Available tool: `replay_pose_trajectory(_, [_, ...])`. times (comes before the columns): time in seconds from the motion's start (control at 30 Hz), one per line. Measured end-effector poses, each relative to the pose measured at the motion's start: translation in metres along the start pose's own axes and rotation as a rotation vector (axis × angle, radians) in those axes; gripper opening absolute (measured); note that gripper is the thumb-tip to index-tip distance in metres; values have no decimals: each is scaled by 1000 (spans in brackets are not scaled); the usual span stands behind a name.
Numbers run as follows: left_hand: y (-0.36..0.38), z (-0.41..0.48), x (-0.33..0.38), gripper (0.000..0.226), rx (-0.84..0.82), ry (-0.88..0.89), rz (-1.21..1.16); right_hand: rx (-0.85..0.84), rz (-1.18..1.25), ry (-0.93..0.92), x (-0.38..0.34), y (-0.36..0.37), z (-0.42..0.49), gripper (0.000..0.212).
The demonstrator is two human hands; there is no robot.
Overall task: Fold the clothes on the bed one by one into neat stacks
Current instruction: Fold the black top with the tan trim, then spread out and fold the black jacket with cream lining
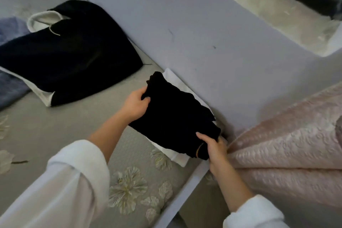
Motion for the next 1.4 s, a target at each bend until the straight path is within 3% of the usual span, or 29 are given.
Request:
replay_pose_trajectory(0.1, [-3,44,17,36,-11,78,108,-19,139,79,11,10,18,64])
replay_pose_trajectory(0.17, [-11,66,11,36,72,97,188,-40,200,139,24,20,32,66])
replay_pose_trajectory(0.27, [-11,71,-32,46,144,20,342,53,20,176,44,28,50,64])
replay_pose_trajectory(0.37, [17,46,-77,57,32,-32,527,417,-428,-19,33,12,50,77])
replay_pose_trajectory(0.43, [41,28,-94,59,-71,35,656,512,-700,-336,4,28,38,79])
replay_pose_trajectory(0.5, [65,14,-112,59,-218,59,758,426,-1009,-559,-5,60,35,75])
replay_pose_trajectory(0.6, [76,4,-135,63,-340,32,921,244,-1429,-508,13,74,59,72])
replay_pose_trajectory(0.77, [67,10,-133,64,-388,5,863,344,-1507,-377,8,64,64,70])
replay_pose_trajectory(0.9, [29,-8,-131,62,-158,12,574,400,-1454,-592,-8,102,37,64])
replay_pose_trajectory(1.03, [-23,-78,-199,59,14,-259,379,234,-1450,-805,-12,178,20,53])
replay_pose_trajectory(1.2, [-71,-173,-285,64,28,-552,381,-40,-1639,-979,14,289,5,54])
replay_pose_trajectory(1.3, [-107,-180,-305,66,87,-569,423,-191,-1789,-1058,30,352,8,54])
replay_pose_trajectory(1.4, [-148,-148,-311,69,180,-513,462,-221,-1848,-1120,23,410,16,55])
Point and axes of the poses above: each hand's wrist, its own z-axis towards the middle knuckle, its own y-axis out of the palm, x = y × z, the point moved 10 cm from there along z, towards the middle knuckle, and after that the axes turned 11 degrees about y, right-handed, at the moved point
